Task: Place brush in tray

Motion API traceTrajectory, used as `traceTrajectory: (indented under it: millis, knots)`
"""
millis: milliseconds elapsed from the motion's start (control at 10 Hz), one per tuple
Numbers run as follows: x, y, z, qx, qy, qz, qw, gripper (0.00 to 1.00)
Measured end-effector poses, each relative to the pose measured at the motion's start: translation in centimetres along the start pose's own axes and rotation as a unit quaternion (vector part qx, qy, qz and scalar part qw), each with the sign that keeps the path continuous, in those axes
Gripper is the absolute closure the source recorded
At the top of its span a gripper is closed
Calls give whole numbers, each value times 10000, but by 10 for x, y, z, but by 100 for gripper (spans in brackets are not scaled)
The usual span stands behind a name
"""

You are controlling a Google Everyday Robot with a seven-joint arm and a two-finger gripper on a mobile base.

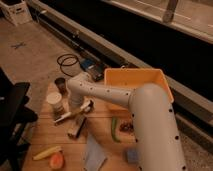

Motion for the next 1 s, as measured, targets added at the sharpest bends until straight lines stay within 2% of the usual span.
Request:
traceTrajectory:
  millis: [300,600,800,1000]
  knots:
    - [3,-11,-30,114,278,9,9995,100]
    - [9,-27,-62,365,524,-38,9980,100]
    - [23,-37,-90,655,529,40,9964,100]
    - [42,-54,-131,1065,569,153,9926,100]
